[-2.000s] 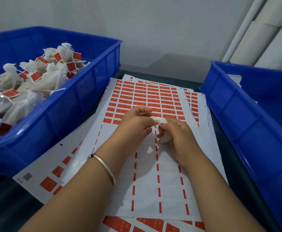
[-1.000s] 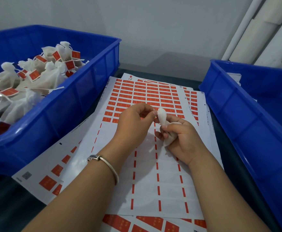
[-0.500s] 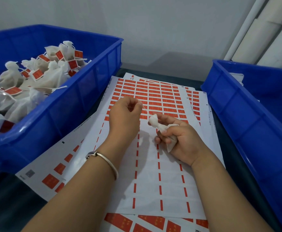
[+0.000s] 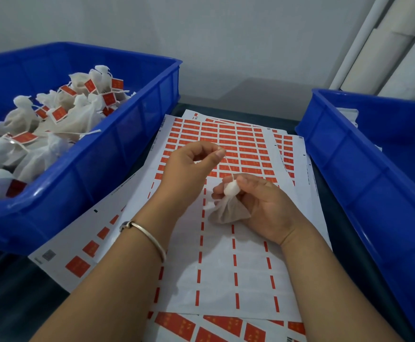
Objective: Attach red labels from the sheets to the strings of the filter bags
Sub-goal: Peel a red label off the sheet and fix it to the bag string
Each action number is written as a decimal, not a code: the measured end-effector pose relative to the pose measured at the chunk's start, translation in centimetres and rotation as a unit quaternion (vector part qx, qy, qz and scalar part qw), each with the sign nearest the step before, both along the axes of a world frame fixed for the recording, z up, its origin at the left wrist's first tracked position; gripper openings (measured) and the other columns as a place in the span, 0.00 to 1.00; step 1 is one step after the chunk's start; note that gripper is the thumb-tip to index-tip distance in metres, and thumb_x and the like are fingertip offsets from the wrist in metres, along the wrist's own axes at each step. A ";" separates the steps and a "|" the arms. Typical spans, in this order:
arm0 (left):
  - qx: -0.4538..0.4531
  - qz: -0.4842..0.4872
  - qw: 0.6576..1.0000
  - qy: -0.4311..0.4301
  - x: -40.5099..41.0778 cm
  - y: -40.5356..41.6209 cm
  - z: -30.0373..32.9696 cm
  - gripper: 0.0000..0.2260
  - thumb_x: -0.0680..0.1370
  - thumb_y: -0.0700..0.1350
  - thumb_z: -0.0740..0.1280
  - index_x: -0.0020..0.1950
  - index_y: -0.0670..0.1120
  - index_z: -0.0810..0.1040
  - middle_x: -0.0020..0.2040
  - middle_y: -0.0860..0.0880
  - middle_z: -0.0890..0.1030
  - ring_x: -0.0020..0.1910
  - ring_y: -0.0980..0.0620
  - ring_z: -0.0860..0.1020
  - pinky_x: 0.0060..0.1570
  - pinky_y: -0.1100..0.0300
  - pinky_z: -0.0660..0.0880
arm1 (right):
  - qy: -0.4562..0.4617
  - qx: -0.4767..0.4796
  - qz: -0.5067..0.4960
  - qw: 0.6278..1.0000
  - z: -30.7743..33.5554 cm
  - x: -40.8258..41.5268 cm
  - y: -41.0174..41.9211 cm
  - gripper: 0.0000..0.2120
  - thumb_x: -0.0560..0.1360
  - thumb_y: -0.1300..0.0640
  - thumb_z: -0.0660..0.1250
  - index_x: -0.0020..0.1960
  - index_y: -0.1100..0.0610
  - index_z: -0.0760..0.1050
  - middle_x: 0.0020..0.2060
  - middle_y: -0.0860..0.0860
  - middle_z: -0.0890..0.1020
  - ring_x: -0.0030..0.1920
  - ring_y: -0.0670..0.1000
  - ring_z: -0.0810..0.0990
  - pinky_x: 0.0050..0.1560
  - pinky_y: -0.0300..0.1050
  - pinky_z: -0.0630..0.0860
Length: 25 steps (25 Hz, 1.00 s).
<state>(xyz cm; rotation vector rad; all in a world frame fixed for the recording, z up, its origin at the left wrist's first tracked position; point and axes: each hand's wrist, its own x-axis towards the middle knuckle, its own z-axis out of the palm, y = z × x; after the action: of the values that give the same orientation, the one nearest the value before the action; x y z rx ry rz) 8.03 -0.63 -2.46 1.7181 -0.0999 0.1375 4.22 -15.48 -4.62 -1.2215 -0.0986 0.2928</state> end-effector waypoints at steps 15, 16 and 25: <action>0.257 0.067 0.960 0.082 2.1 6.1 -2.4 0.15 0.76 0.53 0.67 0.62 0.54 0.76 0.62 0.54 0.77 0.47 0.58 0.76 0.36 0.73 0.68 | -0.034 -0.125 -0.037 0.991 0.5 -0.8 1.6 0.11 0.62 0.46 0.68 0.38 0.49 0.85 0.38 0.42 0.84 0.41 0.41 0.82 0.38 0.36 0.77; 0.331 0.072 0.938 0.072 1.9 6.0 -3.5 0.19 0.75 0.56 0.67 0.65 0.53 0.74 0.64 0.54 0.75 0.49 0.57 0.76 0.35 0.73 0.65 | -0.034 -0.126 -0.039 0.991 0.5 -0.8 1.7 0.12 0.61 0.45 0.69 0.37 0.50 0.85 0.38 0.41 0.84 0.42 0.41 0.82 0.38 0.36 0.77; 0.453 0.013 0.891 0.035 2.1 6.1 -5.2 0.29 0.72 0.66 0.63 0.69 0.53 0.69 0.66 0.53 0.74 0.55 0.53 0.78 0.41 0.67 0.70 | -0.027 -0.106 -0.077 0.991 0.1 -0.5 1.4 0.11 0.60 0.47 0.70 0.37 0.51 0.85 0.37 0.44 0.84 0.43 0.45 0.81 0.37 0.37 0.78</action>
<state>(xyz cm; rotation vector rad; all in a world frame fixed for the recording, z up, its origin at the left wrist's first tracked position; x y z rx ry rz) 10.17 5.47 -7.65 2.6598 -0.0922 0.0430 3.76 -14.05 -4.57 -1.4404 -0.0197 0.1380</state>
